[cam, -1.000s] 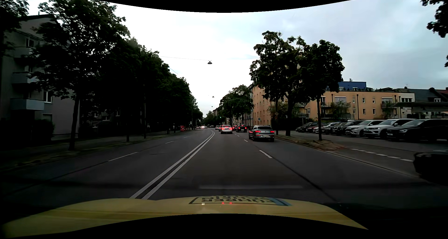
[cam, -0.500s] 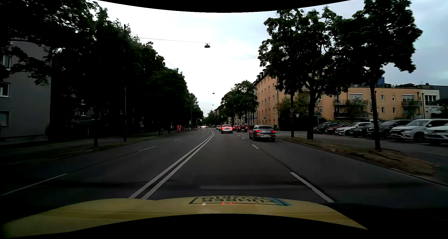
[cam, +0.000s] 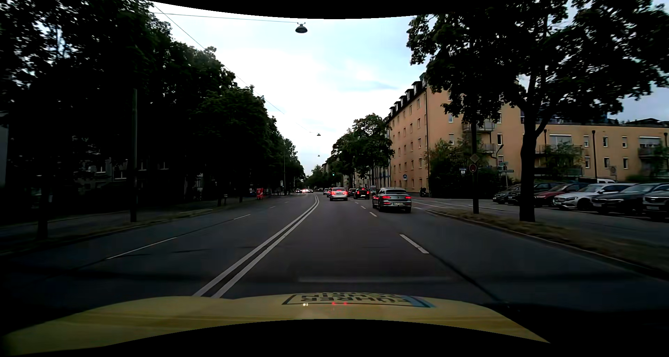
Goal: Follow the waypoints while adhering to traffic rules and regulations
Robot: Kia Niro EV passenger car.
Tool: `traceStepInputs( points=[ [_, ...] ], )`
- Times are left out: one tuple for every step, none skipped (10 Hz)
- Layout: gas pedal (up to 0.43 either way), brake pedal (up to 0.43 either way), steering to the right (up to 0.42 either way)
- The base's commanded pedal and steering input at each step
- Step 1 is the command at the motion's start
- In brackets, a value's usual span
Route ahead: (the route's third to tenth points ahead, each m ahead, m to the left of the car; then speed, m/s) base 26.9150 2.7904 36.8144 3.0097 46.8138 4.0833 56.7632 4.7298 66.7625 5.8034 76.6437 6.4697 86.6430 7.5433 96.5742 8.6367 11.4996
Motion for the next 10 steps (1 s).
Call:
traceStepInputs(
  points=[
    [0.067,0.000,-0.008],
    [0.067,0.000,-0.008],
    [0.067,0.000,-0.008],
    [0.067,0.000,-0.008],
    [0.067,0.000,-0.008],
    [0.067,0.000,-0.008],
    [0.067,0.000,-0.008],
    [0.067,0.000,-0.008],
    [0.067,0.000,-0.008],
    [0.067,0.000,-0.008]
  ],
)
